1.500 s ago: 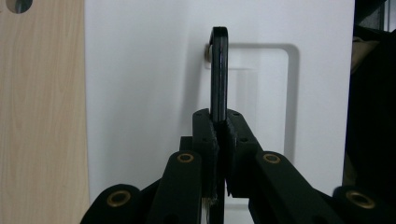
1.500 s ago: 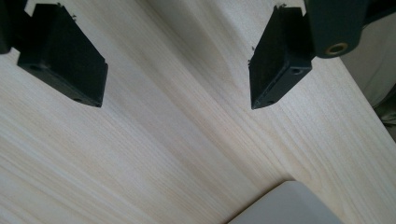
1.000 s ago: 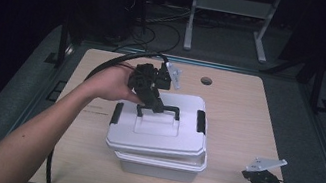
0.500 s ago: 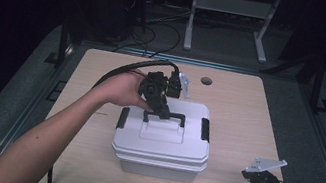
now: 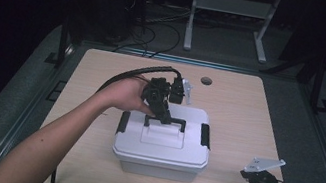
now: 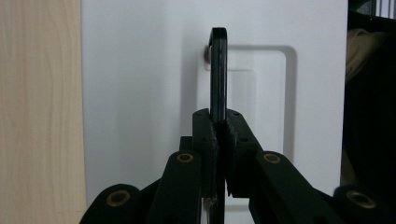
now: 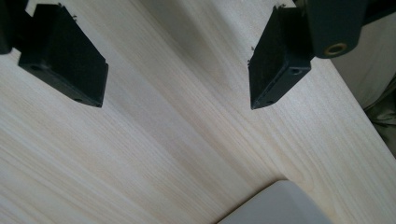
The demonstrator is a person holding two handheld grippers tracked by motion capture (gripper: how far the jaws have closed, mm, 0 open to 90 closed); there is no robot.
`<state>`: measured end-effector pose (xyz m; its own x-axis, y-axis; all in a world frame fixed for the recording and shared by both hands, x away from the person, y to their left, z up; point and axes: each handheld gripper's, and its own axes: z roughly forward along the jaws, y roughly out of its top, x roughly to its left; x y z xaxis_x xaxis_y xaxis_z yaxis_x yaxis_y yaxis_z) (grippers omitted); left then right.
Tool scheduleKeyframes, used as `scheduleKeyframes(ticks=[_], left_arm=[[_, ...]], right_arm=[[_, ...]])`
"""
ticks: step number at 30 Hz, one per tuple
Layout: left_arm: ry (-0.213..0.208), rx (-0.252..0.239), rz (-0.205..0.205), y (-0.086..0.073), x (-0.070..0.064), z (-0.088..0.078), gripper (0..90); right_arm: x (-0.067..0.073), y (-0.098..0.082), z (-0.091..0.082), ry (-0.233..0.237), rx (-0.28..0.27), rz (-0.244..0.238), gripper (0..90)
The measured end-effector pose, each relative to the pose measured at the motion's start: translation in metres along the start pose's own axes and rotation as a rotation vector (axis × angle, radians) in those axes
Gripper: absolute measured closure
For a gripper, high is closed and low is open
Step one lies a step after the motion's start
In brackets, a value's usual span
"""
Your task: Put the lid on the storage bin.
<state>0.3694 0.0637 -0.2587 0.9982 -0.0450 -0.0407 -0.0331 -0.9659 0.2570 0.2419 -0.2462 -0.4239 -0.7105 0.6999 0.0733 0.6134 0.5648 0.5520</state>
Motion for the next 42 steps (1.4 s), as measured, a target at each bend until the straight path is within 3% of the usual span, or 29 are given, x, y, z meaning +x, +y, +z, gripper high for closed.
scheduleKeyframes(ticks=[10,14,22,27,33,42], left_arm=[[-0.009,0.015,0.006,0.003,0.0,0.006,83.6],[-0.012,-0.021,0.006,0.003,-0.002,0.0,79.6],[-0.003,-0.025,0.009,-0.002,-0.004,-0.005,70.0],[0.003,-0.067,-0.005,-0.011,-0.005,-0.009,66.4],[-0.004,-0.085,-0.005,-0.017,-0.006,-0.009,61.0],[0.021,-0.109,-0.016,-0.022,-0.011,-0.017,52.1]], right_arm=[[-0.001,0.0,0.0,0.0,-0.002,0.003,19.3],[-0.001,-0.001,0.0,0.002,-0.001,0.005,19.3],[-0.001,0.001,0.001,0.002,0.002,0.003,19.2],[-0.002,0.003,0.002,0.005,-0.002,0.003,19.0],[-0.003,0.004,0.004,0.005,-0.004,0.01,18.9],[-0.004,0.001,0.001,-0.005,-0.009,0.022,18.6]])
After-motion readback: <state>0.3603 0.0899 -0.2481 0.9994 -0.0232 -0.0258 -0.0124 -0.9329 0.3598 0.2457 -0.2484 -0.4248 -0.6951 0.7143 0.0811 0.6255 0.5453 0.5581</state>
